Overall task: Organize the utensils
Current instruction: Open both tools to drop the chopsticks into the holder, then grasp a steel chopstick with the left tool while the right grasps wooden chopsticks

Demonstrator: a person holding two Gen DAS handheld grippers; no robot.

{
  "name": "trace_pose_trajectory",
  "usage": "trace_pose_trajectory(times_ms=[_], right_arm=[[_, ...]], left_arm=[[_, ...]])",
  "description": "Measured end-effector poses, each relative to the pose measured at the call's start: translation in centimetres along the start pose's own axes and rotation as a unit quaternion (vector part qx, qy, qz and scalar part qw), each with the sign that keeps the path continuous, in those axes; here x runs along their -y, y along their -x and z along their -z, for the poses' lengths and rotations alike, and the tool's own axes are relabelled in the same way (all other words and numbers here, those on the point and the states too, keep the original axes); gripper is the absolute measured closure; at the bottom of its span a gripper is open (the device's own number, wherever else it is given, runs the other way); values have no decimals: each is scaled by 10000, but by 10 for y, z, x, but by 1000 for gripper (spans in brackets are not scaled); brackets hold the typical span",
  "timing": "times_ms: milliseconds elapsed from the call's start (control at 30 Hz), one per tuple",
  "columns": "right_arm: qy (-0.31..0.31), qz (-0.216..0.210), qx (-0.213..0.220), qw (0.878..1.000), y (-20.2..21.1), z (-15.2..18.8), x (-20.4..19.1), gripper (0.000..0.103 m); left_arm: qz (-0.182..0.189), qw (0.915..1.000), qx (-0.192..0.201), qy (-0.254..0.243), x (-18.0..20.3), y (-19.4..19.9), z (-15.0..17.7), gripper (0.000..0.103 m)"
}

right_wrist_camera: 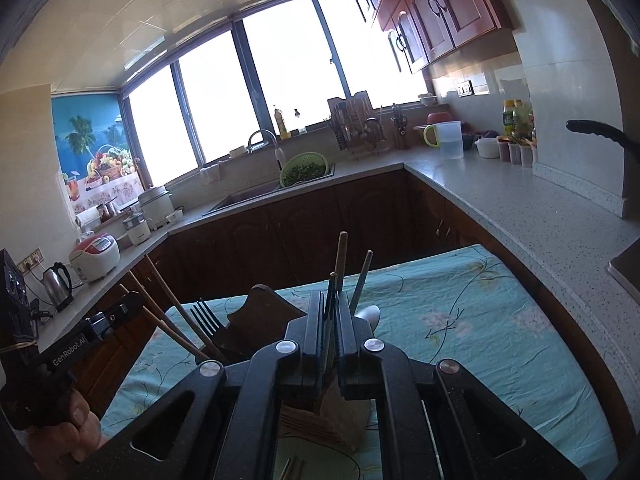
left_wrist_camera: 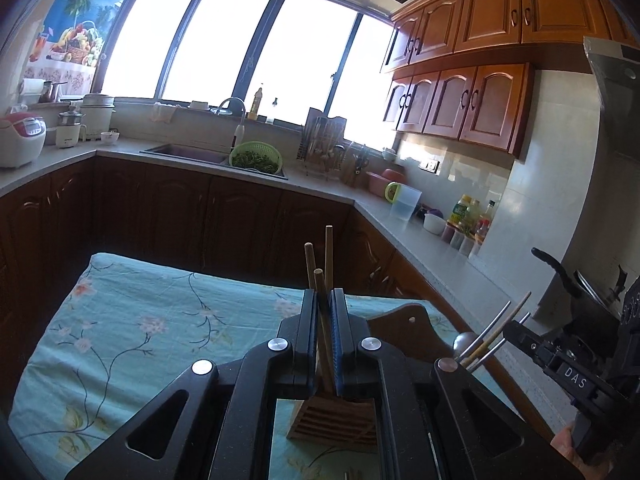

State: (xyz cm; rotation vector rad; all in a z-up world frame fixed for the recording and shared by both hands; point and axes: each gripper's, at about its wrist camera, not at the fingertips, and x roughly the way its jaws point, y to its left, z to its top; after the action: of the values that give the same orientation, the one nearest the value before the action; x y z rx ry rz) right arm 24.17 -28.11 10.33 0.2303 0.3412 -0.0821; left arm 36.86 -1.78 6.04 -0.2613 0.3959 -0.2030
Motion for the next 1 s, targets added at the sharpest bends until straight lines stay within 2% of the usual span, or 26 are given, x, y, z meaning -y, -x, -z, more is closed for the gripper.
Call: trace_pose_trajectory(times_ms=[467, 533, 567, 600, 667, 733, 767, 800, 833, 1000], right_arm=[[-150, -29, -163, 9998, -3, -1, 8, 97], [-151, -30, -175, 9997, -3, -1, 8, 96], [-150, -33, -185, 9997, -4, -2, 8, 92], [-153, -40, -194, 9997, -4, -2, 8, 92], [-200, -69, -178, 9996, -2, -3, 10, 92], [-262, -94, -162, 9995, 2, -4, 12, 88], [-307, -100, -143, 9994, 6, -4, 13, 77], [-365, -109, -109, 9992, 9, -4, 15, 60], [-430, -141, -60, 9990, 14, -3, 17, 54], [-615, -290, 90, 9976, 38, 8, 23, 20]], left_arm=[[-9, 10000, -86, -37, -8, 16, -3, 98], [-12, 9999, -99, -16, -8, 15, -3, 97], [-12, 9999, -111, -1, -8, 15, -4, 96], [-7, 9999, -129, 10, -9, 16, -2, 95], [14, 9999, -135, 21, -9, 20, -2, 83], [-10, 10000, -79, 21, -9, 26, -3, 75], [-17, 10000, -65, 31, -9, 30, -3, 66], [-44, 10000, -32, 56, -10, 35, -3, 61], [-105, 9999, 20, 85, -10, 40, -1, 53], [-239, 9995, -13, 217, -17, 69, 15, 35]])
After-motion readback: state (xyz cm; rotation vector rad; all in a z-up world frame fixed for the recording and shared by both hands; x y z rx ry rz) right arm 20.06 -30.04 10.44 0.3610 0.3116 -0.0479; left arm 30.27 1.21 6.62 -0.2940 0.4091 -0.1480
